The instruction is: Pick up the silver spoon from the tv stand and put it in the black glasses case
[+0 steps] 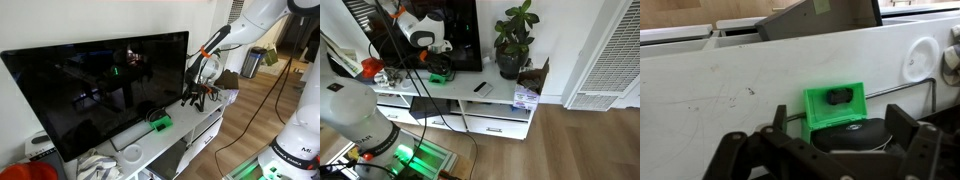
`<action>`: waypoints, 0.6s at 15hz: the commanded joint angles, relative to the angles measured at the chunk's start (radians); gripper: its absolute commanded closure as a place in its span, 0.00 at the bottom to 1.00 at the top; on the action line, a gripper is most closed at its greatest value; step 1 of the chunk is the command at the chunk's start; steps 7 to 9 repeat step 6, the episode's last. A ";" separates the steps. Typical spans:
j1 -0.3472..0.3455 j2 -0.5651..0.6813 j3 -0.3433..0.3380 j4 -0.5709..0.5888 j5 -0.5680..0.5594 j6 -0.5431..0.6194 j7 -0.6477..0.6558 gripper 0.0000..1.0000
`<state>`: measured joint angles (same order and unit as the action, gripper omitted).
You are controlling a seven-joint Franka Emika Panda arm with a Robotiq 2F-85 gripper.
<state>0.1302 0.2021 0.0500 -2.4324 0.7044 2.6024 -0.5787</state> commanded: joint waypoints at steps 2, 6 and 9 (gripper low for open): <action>-0.042 -0.029 0.077 -0.020 -0.007 0.080 0.025 0.00; -0.038 -0.050 0.103 -0.026 0.016 0.120 0.023 0.00; -0.038 -0.050 0.103 -0.026 0.016 0.120 0.023 0.00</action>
